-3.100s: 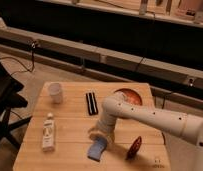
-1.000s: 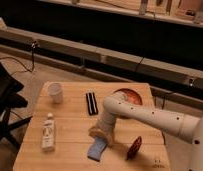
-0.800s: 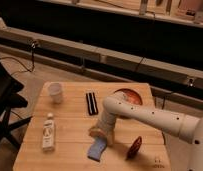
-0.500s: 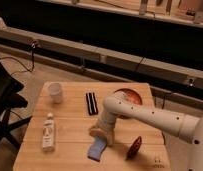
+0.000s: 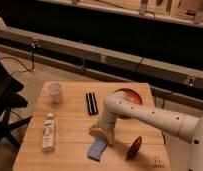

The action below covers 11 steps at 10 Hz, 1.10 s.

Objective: Wipe the white sponge on the table

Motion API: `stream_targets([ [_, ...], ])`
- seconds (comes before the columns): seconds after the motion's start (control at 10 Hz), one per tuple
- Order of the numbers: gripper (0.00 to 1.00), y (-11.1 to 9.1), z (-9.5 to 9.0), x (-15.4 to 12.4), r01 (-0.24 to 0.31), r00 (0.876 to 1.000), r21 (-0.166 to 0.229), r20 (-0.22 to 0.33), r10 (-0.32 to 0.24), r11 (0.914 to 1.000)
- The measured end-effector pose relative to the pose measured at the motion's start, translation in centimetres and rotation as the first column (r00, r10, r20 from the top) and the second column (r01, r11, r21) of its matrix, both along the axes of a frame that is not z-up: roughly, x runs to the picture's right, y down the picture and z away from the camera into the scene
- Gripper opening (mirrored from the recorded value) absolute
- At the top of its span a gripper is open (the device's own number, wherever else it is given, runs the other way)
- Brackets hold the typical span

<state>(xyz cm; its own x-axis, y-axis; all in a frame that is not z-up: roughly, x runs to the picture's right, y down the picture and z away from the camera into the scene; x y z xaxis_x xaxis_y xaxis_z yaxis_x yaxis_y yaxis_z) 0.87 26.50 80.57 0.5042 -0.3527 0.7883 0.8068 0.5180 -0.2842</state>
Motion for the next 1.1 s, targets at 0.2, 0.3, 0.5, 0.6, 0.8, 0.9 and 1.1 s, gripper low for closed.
stream_targets([
  [0.2, 0.8, 0.6, -0.4, -0.3, 0.032, 0.999, -0.011, 0.008, -0.032, 0.9994],
  [0.3, 0.8, 1.5, -0.9, -0.8, 0.059, 0.998, -0.017, 0.022, -0.058, 0.9981],
  [0.5, 0.79, 2.9, -1.6, -1.0, 0.086, 0.996, -0.032, 0.025, -0.085, 0.9958],
  [0.6, 0.73, 3.1, -1.6, -1.1, 0.09, 0.996, -0.034, 0.021, -0.09, 0.9953],
  [0.8, 0.49, 3.2, -1.9, -0.9, 0.098, 0.995, -0.023, -0.015, -0.098, 0.9949],
  [0.9, 0.38, 3.0, -2.1, -0.8, 0.091, 0.995, -0.018, -0.027, -0.091, 0.9957],
  [1.1, 0.16, 2.5, -2.4, 0.1, 0.07, 0.995, -0.001, -0.077, -0.07, 0.9975],
])
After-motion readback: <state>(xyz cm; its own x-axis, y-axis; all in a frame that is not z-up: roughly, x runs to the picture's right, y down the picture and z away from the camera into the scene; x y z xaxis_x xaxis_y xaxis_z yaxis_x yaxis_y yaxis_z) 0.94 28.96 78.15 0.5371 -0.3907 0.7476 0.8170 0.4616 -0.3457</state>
